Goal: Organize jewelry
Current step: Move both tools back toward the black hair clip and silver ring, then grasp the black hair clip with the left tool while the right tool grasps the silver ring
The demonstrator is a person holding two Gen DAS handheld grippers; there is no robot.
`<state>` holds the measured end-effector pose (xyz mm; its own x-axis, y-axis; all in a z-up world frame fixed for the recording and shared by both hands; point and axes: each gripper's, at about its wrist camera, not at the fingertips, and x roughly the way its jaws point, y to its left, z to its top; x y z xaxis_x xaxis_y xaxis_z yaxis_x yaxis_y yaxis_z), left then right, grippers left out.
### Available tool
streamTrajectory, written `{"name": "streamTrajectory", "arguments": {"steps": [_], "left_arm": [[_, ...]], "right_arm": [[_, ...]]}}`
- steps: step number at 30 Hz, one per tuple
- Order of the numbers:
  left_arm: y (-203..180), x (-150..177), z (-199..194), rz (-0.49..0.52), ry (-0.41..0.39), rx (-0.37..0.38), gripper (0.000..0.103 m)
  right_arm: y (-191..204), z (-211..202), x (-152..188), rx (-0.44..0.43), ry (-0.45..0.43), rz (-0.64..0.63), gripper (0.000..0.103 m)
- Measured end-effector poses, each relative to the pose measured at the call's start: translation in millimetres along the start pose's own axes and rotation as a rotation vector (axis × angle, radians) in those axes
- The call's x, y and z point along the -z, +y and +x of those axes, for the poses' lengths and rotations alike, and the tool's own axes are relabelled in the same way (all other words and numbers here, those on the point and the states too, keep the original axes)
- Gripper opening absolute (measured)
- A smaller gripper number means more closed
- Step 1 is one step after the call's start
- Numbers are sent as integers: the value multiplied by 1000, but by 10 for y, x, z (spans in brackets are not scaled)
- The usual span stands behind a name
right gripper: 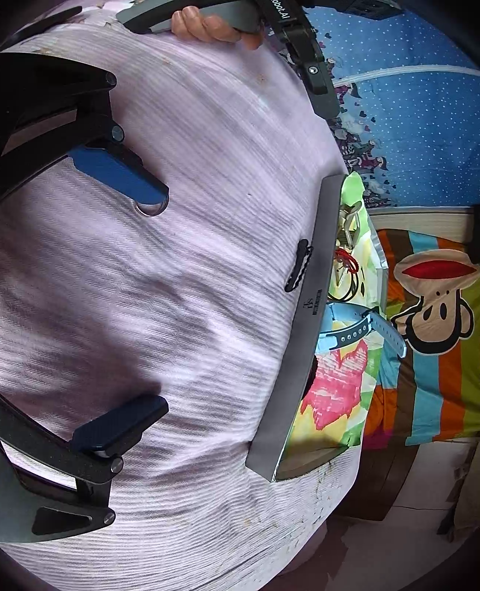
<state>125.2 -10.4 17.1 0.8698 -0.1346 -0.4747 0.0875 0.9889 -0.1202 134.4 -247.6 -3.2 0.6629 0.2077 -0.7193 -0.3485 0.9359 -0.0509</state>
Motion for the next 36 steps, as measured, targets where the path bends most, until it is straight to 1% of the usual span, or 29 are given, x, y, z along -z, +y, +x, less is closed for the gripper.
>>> {"name": "streamTrajectory", "arguments": {"steps": [9, 13, 18, 23, 27, 30, 31, 33, 35, 36], "left_arm": [[64, -18, 298, -61, 124, 16, 103], [24, -27, 408, -57, 156, 51, 103], [-136, -85, 601, -15, 202, 116, 103], [-300, -126, 792, 23, 246, 185, 93], [-388, -161, 915, 41, 268, 214, 83], [-428, -189, 986, 41, 275, 230, 74], [-445, -194, 1009, 41, 278, 235, 71], [-470, -206, 1050, 45, 281, 244, 68], [-498, -214, 1086, 51, 284, 254, 63], [-510, -219, 1106, 51, 287, 260, 59]], "right_arm": [[163, 63, -61, 38, 68, -131, 101], [211, 50, -80, 56, 90, -181, 101], [238, 73, -75, 90, 75, -209, 101], [222, 115, -111, 124, 48, -211, 101], [179, 163, -172, 159, 32, -205, 101], [98, 220, -236, 206, 26, -190, 101], [67, 238, -252, 201, 28, -179, 101], [32, 263, -275, 199, 27, -168, 101], [22, 273, -287, 197, 22, -166, 101], [23, 270, -283, 193, 21, -165, 101]]}}
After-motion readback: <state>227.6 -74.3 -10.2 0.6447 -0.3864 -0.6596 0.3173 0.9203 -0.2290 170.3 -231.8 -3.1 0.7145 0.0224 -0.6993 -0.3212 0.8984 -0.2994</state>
